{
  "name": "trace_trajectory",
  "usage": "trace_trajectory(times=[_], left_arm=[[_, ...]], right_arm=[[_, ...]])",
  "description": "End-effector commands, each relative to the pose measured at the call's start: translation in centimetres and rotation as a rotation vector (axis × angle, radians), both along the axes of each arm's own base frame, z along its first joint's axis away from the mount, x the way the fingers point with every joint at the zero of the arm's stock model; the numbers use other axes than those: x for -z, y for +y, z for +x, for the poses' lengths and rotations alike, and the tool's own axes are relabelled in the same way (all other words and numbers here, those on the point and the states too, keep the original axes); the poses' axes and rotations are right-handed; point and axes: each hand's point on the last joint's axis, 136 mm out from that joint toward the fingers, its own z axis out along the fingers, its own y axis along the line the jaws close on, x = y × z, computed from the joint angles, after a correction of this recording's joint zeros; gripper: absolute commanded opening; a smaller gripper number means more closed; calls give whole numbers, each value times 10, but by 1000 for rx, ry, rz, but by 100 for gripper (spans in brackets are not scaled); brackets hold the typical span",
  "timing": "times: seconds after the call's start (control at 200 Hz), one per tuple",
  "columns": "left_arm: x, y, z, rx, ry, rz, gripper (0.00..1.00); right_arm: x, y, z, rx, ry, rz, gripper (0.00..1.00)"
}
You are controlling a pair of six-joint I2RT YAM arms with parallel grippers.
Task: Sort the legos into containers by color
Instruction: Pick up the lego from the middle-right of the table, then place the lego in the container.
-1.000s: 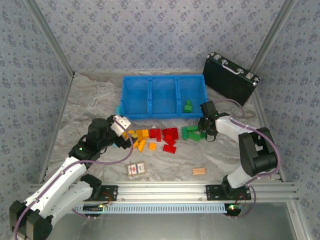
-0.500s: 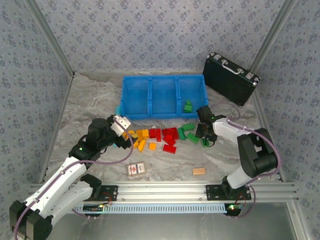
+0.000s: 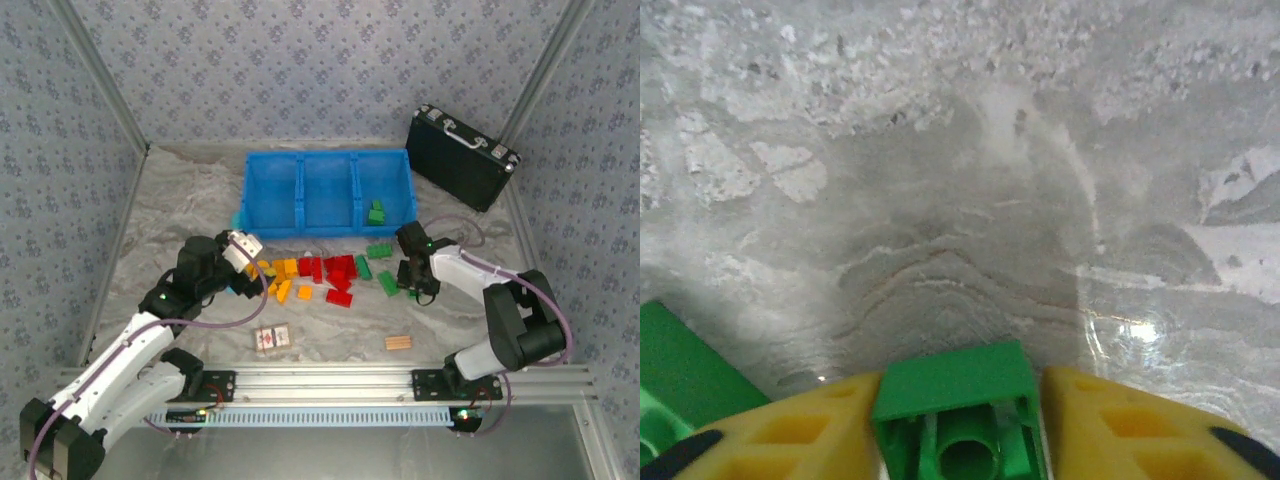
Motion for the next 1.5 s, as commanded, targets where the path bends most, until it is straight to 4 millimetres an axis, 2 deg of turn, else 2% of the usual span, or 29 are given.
trace_trajectory(times=[0.0,0.17,0.305,0.425,0.585,0.6,0.66,0.745,0.835,0.995,1.115,1.25,1.365,1.495], left_arm=[[-10,-3,0,19,-24,1,100],[-10,-3,0,16,-23,4,100],[-9,-3,1,17,-22,7,100],[-8,-4,2,16,-22,10,100],[-13,-2,4,-1,-33,6,100],[-13,-2,4,-3,-35,5,100],[-14,-2,4,-2,-37,1,100],[-13,-1,5,-7,-37,5,100],[-15,-2,4,-2,-36,-4,100],[-16,-5,1,15,-35,-22,100],[-21,-5,3,9,-49,-25,100],[-25,-5,6,1,-49,-29,100],[-49,4,17,-88,-24,-16,100],[-87,13,27,-183,31,3,100]], right_arm=[[5,-5,-13,7,42,-18,39],[1,-4,-10,0,36,-21,31],[-26,2,6,-15,-22,-7,29],[-66,13,39,-52,-118,8,29],[-115,39,99,-187,-259,2,30],[-125,43,108,-199,-289,-1,30],[-134,48,129,-231,-318,-19,30],[-130,51,156,-262,-334,-46,30],[-115,57,182,-316,-345,-74,29],[-92,58,213,-327,-332,-90,30],[-88,57,220,-331,-323,-98,40],[-97,60,216,-351,-326,-105,58],[-121,64,206,-376,-351,-103,65],[-139,68,170,-420,-330,-112,70]])
